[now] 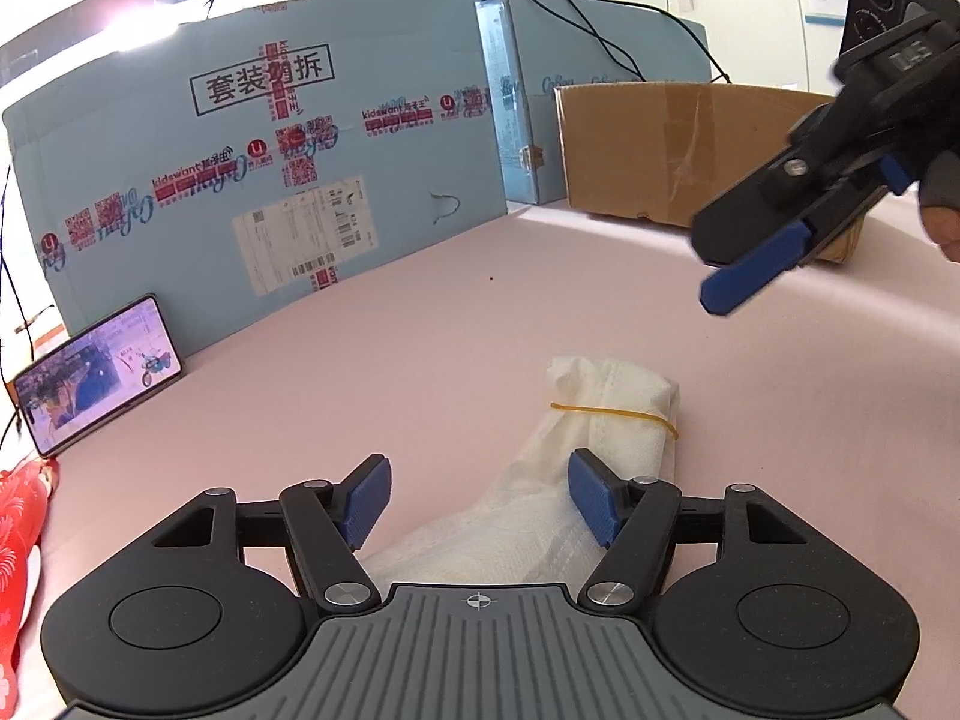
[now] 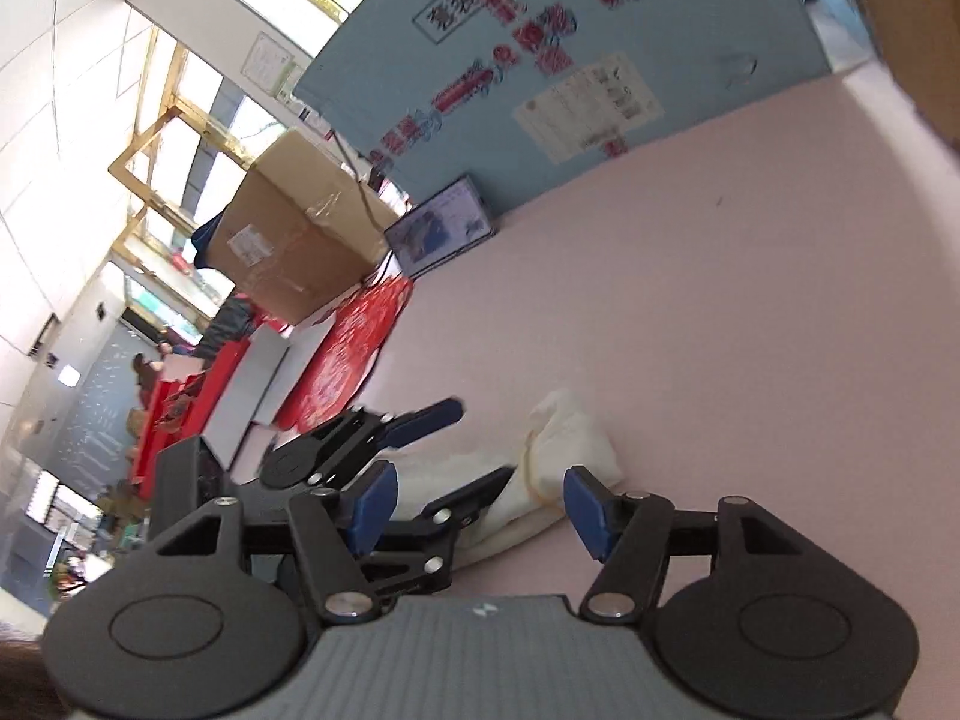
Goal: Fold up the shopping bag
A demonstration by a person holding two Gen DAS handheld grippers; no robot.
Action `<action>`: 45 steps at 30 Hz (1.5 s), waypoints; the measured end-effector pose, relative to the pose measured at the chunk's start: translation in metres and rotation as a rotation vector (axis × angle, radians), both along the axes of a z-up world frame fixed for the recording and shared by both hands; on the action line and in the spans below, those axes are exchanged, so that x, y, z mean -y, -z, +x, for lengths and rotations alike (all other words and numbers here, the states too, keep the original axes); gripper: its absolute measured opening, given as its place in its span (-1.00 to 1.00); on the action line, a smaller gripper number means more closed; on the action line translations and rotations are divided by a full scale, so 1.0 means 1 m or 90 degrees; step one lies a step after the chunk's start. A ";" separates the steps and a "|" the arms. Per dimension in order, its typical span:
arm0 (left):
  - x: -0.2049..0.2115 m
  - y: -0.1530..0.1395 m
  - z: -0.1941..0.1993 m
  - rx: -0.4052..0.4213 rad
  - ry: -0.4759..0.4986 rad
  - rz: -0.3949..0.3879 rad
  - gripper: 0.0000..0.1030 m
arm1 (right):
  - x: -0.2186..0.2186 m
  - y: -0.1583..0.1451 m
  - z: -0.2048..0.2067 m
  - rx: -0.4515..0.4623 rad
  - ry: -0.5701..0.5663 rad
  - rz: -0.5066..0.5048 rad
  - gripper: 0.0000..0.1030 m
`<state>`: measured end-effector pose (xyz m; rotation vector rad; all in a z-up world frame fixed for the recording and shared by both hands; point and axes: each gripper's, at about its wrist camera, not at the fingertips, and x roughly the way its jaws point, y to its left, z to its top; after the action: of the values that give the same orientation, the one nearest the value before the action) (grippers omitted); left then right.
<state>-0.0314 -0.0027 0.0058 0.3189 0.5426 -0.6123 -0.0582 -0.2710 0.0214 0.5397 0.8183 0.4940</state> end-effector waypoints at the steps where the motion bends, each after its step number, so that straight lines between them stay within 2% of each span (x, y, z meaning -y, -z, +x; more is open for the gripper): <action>1: -0.001 0.000 0.001 -0.004 0.000 -0.004 0.30 | 0.001 0.007 0.009 -0.012 0.004 -0.005 0.24; 3: -0.003 0.000 0.002 -0.009 -0.002 -0.010 0.30 | 0.003 0.025 0.032 -0.049 0.003 -0.007 0.12; 4: -0.004 -0.001 0.003 -0.011 -0.005 -0.011 0.30 | 0.003 0.035 0.040 -0.061 -0.002 0.014 0.08; 5: -0.005 -0.001 0.003 -0.013 -0.008 -0.012 0.30 | 0.002 0.045 0.047 -0.069 -0.007 0.044 -0.04; 7: -0.007 -0.001 0.004 -0.016 -0.013 -0.015 0.30 | 0.000 0.060 0.055 -0.088 -0.013 0.093 -0.45; 8: -0.008 -0.001 0.004 -0.017 -0.016 -0.017 0.30 | -0.001 0.065 0.055 -0.097 -0.010 0.110 -0.58; 11: -0.007 -0.003 0.000 0.008 -0.042 0.017 0.30 | 0.001 0.070 0.038 -0.092 0.001 0.125 -0.61; 14: 0.000 -0.005 -0.009 0.050 -0.081 0.073 0.30 | -0.005 0.066 0.011 -0.080 -0.003 0.106 -0.61; 16: 0.009 -0.005 -0.024 0.096 -0.114 0.102 0.29 | -0.010 0.063 -0.004 -0.058 0.004 0.082 -0.61; 17: 0.014 -0.006 -0.036 0.125 -0.129 0.107 0.29 | -0.011 0.062 -0.008 -0.048 0.011 0.075 -0.61; 19: 0.024 -0.012 -0.058 0.149 -0.138 0.080 0.29 | -0.013 0.060 -0.014 -0.033 0.025 0.068 -0.60; 23: 0.045 -0.010 -0.081 0.097 -0.108 0.029 0.24 | -0.011 0.063 -0.020 -0.017 0.024 0.079 -0.60; 24: 0.051 -0.009 -0.086 0.082 -0.099 0.017 0.08 | -0.010 0.064 -0.021 -0.018 0.023 0.086 -0.60; 25: 0.054 -0.006 -0.085 0.059 -0.102 0.008 -0.24 | -0.008 0.065 -0.022 -0.021 0.021 0.097 -0.60; 27: 0.057 -0.001 -0.080 0.024 -0.117 -0.007 -0.38 | -0.004 0.068 -0.025 -0.027 0.016 0.120 -0.60; 29: 0.060 0.003 -0.075 -0.006 -0.131 -0.021 -0.42 | -0.002 0.071 -0.024 -0.028 0.010 0.121 -0.61; 36: 0.083 0.002 -0.070 -0.014 -0.179 0.069 -0.38 | -0.005 0.070 -0.011 -0.016 -0.037 0.088 -0.59; 39: 0.098 0.004 -0.071 0.006 -0.205 0.140 -0.37 | -0.007 0.070 -0.015 0.003 -0.047 0.073 -0.61; 42: 0.105 0.006 -0.065 0.019 -0.246 0.189 -0.36 | -0.009 0.069 -0.018 0.023 -0.057 0.059 -0.62; 45: 0.102 0.005 -0.060 0.018 -0.278 0.206 -0.35 | -0.011 0.069 -0.022 0.043 -0.067 0.044 -0.62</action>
<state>-0.0910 -0.1052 0.0005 0.4963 0.6602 -0.0954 -0.0805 -0.2601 -0.0475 0.5432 0.7700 0.6363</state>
